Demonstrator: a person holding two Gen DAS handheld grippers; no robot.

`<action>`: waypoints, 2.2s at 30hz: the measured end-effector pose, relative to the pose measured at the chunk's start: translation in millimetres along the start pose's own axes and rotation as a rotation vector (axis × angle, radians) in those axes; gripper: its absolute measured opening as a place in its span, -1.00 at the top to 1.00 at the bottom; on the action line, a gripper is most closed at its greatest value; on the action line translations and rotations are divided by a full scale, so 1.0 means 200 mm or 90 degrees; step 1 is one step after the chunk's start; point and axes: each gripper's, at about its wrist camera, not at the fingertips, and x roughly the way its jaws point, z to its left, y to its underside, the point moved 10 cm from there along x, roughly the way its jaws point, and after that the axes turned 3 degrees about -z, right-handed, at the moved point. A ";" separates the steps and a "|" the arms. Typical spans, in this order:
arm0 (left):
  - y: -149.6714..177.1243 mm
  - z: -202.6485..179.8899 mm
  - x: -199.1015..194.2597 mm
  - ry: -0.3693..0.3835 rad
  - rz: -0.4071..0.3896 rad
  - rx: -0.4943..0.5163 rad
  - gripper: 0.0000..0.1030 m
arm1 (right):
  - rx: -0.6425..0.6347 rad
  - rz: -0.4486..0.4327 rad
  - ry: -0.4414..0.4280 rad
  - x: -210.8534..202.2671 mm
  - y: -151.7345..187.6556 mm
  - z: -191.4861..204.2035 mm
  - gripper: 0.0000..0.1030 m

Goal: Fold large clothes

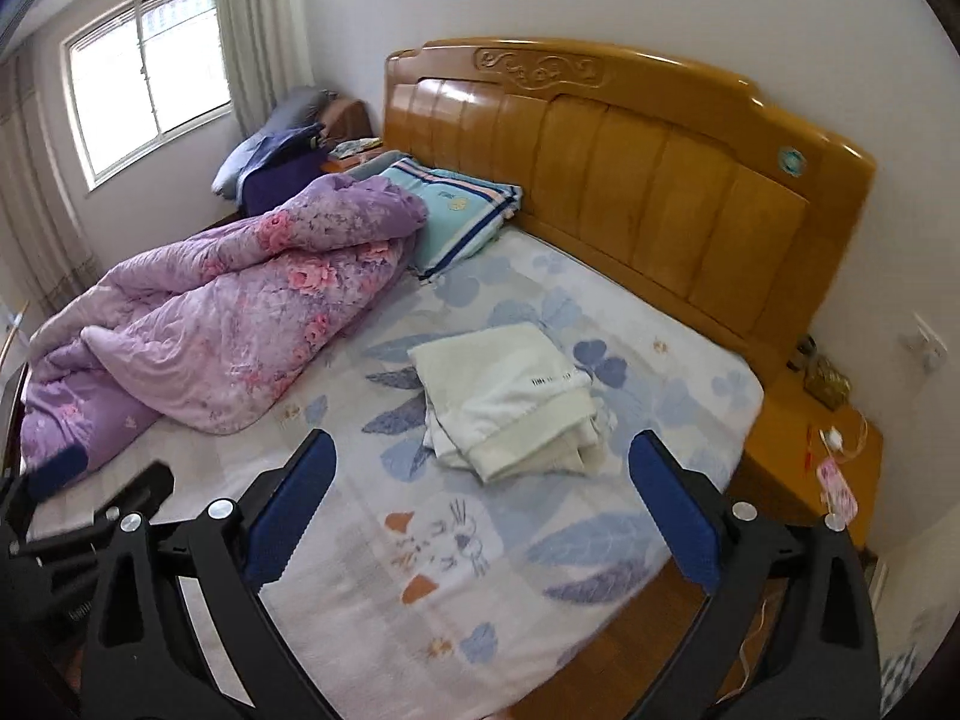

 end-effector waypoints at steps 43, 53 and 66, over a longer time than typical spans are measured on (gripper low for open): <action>0.19 0.04 -0.13 -0.003 0.001 -0.003 -0.80 | -0.054 0.021 0.005 -0.11 0.24 0.13 -0.84; 0.19 0.03 -0.13 -0.001 0.002 -0.004 -0.80 | -0.065 0.023 -0.001 -0.10 0.23 0.14 -0.84; 0.18 0.02 -0.13 -0.002 0.004 -0.006 -0.80 | -0.068 0.023 -0.003 -0.08 0.20 0.15 -0.84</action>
